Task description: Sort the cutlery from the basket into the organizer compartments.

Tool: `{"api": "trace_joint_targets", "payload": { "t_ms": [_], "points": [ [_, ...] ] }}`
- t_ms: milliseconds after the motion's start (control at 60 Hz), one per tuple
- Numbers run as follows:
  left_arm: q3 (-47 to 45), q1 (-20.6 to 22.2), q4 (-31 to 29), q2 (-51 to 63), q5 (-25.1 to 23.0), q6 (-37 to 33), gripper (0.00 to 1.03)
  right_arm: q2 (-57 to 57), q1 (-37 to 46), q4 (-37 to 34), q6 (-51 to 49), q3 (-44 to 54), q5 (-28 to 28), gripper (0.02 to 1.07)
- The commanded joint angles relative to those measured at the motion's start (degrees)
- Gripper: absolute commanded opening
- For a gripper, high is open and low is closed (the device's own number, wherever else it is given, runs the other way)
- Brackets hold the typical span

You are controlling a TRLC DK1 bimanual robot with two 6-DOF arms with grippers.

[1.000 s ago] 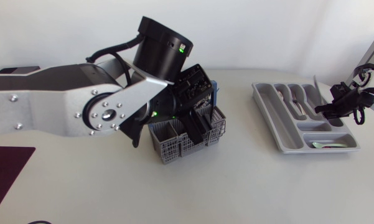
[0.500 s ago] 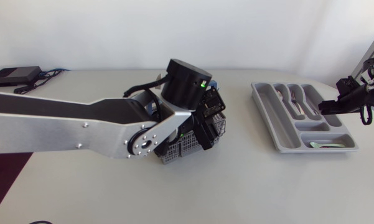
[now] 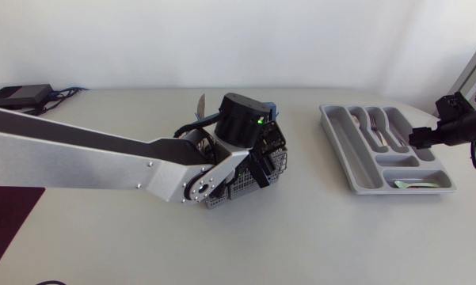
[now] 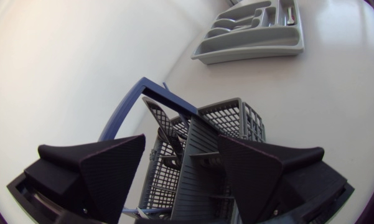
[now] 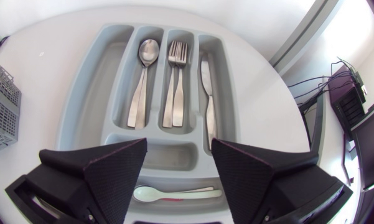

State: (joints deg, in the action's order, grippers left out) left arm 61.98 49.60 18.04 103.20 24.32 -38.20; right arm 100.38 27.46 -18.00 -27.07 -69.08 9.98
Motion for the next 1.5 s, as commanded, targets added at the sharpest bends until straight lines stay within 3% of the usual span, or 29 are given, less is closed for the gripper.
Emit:
{"api": "trace_joint_targets", "payload": {
  "t_ms": [0, 367, 500, 617, 733, 900, 1150, 1333, 1483],
  "points": [
    [1.39, -0.39, 1.64, 2.62, 0.38, -1.62, 0.75, -2.82, -0.48, 0.51, -0.88, 3.60, 0.74, 0.78],
    [3.85, -1.18, 5.78, 6.23, 0.38, -3.03, 0.58, -9.67, -2.85, 2.00, -2.02, 10.98, 2.59, 0.78],
    [5.26, -1.79, 6.30, 7.37, 0.38, -3.03, 0.43, -12.22, -4.26, 2.18, -2.02, 13.27, 3.38, 0.78],
    [5.96, -2.06, 6.83, 8.51, 0.38, -3.38, 0.42, -14.07, -5.75, 2.88, -2.20, 15.47, 3.65, 0.78],
    [6.05, -2.49, 7.53, 9.04, 0.38, -3.82, 0.31, -15.12, -6.28, 3.06, -2.46, 16.52, 3.82, 0.78],
    [5.35, -2.76, 8.24, 8.78, 0.29, -5.05, 0.05, -15.83, -6.98, 4.02, -2.90, 18.10, 3.82, 0.78],
    [2.89, -2.85, 8.68, 6.67, -1.64, -6.72, 0.03, -17.23, -8.30, 5.08, -3.08, 20.21, 3.73, 0.78],
    [-1.16, -2.41, 13.95, 3.94, -1.64, -10.94, 0.03, -19.87, -10.85, 4.99, -3.52, 22.58, 3.73, 0.78],
    [-2.39, -2.06, 14.30, 1.57, -1.64, -12.25, 0.03, -22.68, -13.58, 4.90, -3.25, 24.69, 3.73, 0.78]
  ]
}}
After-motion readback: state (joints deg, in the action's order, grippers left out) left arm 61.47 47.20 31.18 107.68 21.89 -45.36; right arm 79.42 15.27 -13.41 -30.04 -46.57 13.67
